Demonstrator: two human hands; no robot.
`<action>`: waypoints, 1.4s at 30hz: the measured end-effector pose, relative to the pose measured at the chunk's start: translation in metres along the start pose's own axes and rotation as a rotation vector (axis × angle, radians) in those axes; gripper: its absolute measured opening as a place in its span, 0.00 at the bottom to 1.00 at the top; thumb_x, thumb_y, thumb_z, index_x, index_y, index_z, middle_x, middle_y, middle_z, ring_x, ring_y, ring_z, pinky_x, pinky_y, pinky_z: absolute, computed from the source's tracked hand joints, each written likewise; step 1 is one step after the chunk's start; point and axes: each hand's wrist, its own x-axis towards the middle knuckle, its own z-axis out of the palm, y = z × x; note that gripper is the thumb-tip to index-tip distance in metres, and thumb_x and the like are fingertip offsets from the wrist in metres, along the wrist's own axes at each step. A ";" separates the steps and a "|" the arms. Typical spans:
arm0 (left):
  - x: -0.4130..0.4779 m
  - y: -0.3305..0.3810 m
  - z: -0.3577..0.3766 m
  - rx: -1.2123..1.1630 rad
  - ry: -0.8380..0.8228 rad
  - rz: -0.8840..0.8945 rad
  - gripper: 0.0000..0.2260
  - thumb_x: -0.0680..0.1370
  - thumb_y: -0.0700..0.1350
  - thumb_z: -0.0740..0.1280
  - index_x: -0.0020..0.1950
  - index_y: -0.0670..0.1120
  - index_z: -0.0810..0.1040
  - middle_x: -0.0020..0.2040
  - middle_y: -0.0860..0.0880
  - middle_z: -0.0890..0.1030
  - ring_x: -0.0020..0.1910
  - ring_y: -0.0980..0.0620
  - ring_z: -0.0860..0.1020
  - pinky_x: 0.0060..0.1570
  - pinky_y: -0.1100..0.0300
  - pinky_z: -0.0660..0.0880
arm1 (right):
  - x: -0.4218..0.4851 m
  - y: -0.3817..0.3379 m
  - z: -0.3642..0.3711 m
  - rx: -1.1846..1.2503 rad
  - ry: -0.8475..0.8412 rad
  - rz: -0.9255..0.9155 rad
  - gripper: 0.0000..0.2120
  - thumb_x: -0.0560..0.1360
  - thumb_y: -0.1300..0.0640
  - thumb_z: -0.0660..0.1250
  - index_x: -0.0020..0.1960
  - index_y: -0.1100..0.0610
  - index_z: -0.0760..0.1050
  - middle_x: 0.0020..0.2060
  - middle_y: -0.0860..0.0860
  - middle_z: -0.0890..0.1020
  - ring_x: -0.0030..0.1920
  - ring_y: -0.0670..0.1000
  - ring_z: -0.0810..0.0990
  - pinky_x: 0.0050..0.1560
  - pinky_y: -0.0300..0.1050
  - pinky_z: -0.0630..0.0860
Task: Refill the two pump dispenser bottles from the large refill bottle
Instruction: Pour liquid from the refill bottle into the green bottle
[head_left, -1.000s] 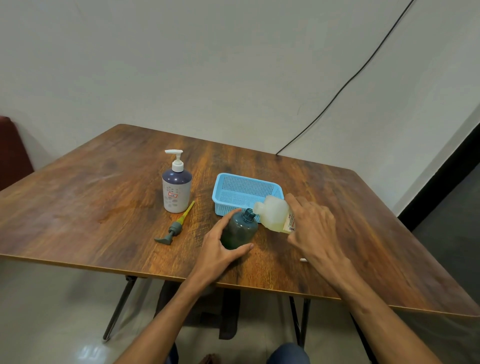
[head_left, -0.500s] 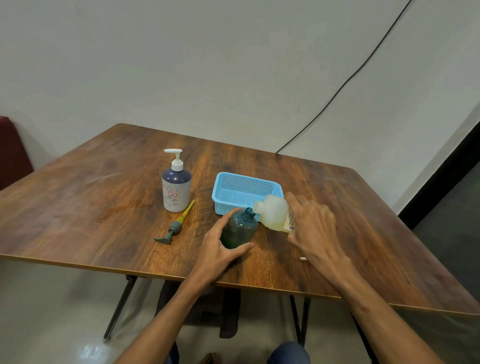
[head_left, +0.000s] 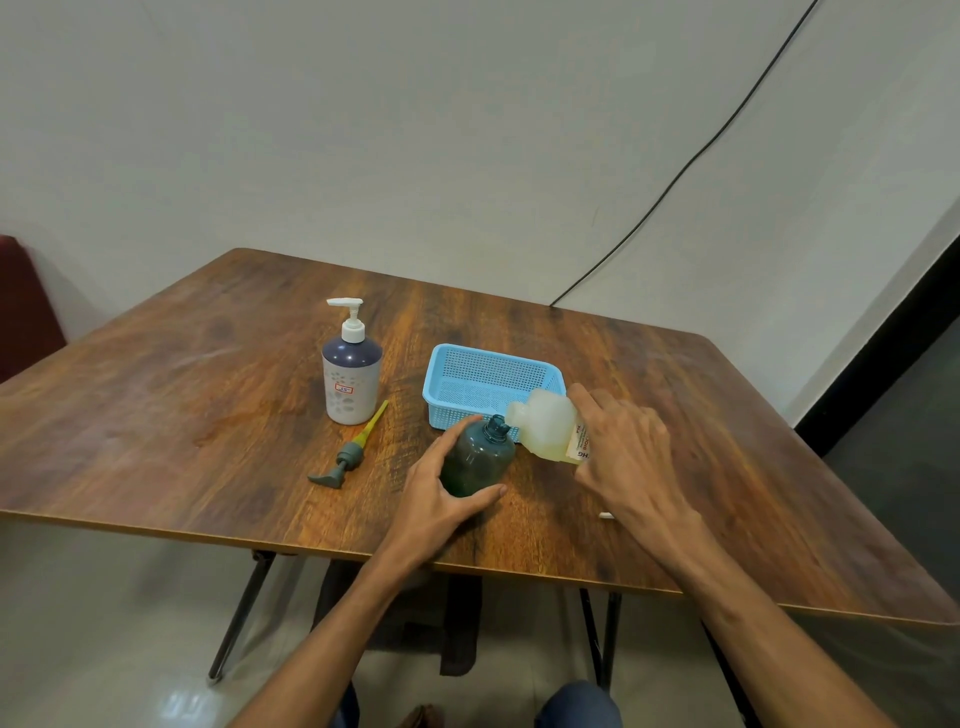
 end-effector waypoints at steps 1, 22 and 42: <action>0.000 0.000 0.000 -0.002 0.001 0.001 0.36 0.71 0.50 0.80 0.71 0.69 0.65 0.67 0.70 0.71 0.68 0.73 0.68 0.61 0.78 0.67 | 0.000 0.000 0.000 -0.002 -0.003 -0.001 0.39 0.66 0.55 0.77 0.74 0.53 0.65 0.61 0.54 0.79 0.58 0.57 0.79 0.57 0.53 0.73; 0.000 0.002 0.000 0.001 0.005 0.018 0.36 0.71 0.48 0.80 0.69 0.70 0.65 0.66 0.71 0.70 0.66 0.76 0.68 0.59 0.80 0.65 | 0.002 0.003 0.003 -0.026 0.017 -0.007 0.40 0.65 0.54 0.78 0.74 0.53 0.65 0.59 0.54 0.80 0.57 0.57 0.79 0.55 0.53 0.74; 0.001 -0.003 0.001 -0.003 0.007 0.018 0.36 0.70 0.51 0.80 0.71 0.68 0.66 0.69 0.67 0.72 0.70 0.68 0.70 0.63 0.74 0.68 | 0.004 0.004 0.005 -0.052 0.033 -0.023 0.39 0.62 0.56 0.78 0.70 0.53 0.69 0.53 0.54 0.81 0.50 0.58 0.81 0.48 0.52 0.75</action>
